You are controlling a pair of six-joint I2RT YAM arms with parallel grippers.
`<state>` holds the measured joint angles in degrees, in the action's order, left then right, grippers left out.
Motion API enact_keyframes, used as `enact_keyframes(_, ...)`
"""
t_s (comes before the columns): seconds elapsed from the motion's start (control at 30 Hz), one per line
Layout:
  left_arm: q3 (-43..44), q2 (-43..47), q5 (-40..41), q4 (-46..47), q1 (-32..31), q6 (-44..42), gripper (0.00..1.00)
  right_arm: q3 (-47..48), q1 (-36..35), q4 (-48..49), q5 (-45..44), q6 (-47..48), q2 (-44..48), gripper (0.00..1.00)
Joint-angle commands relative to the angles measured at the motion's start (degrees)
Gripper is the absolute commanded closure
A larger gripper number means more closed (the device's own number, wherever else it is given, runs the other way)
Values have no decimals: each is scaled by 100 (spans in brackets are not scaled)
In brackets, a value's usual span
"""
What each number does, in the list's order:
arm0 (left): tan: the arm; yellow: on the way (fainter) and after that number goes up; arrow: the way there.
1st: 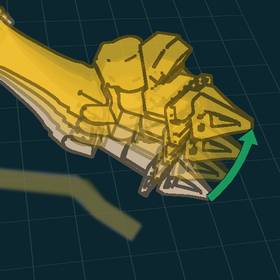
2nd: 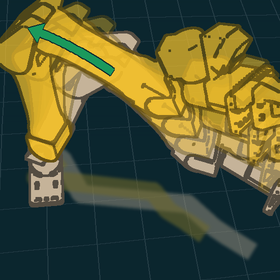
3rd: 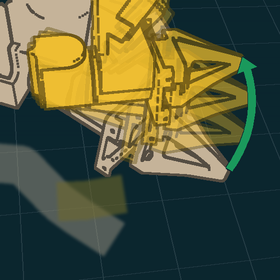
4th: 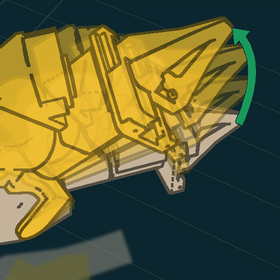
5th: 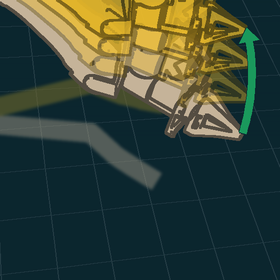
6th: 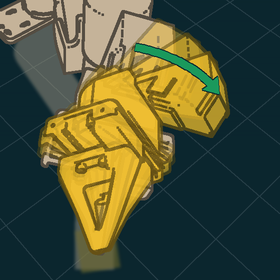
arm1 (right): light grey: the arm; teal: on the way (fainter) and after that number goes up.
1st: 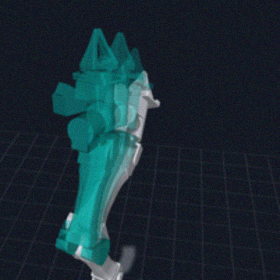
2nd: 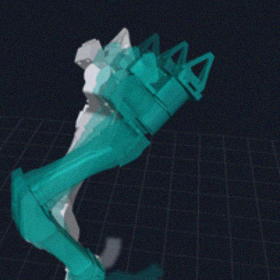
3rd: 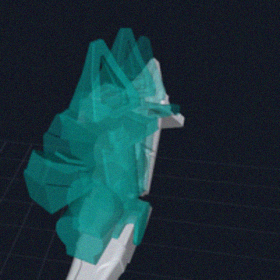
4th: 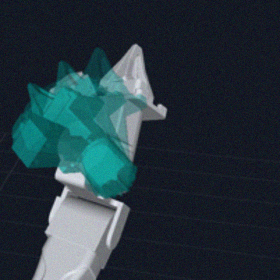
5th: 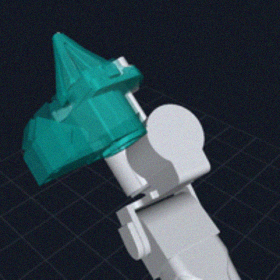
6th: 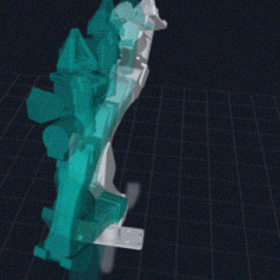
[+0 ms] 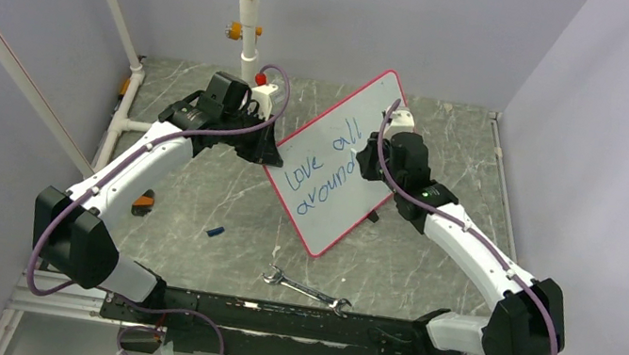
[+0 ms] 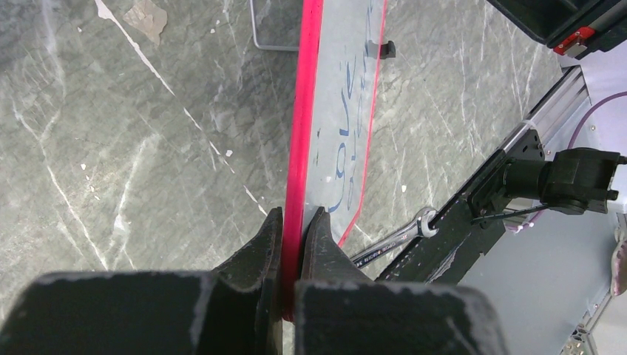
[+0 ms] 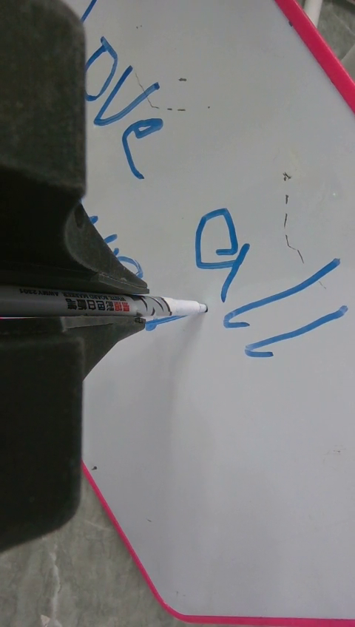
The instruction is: Write a sentence on the whiteboard
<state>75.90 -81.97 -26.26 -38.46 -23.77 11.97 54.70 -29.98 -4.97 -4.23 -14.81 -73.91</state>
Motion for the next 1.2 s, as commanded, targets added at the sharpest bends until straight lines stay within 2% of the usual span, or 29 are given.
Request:
enact_keyframes(0.0, -114, -194, 2288, -742, 30, -1056, 100, -142, -15, 165, 101, -103, 4, 100)
enact_keyframes(0.57, -119, -210, 2318, -751, 8, -1048, 100, -968, -15, 101, 62, -273, 540, 100)
enact_keyframes(1.17, -119, -188, 2350, -756, -22, -1056, 100, -511, -7, -193, -610, -34, 665, 100)
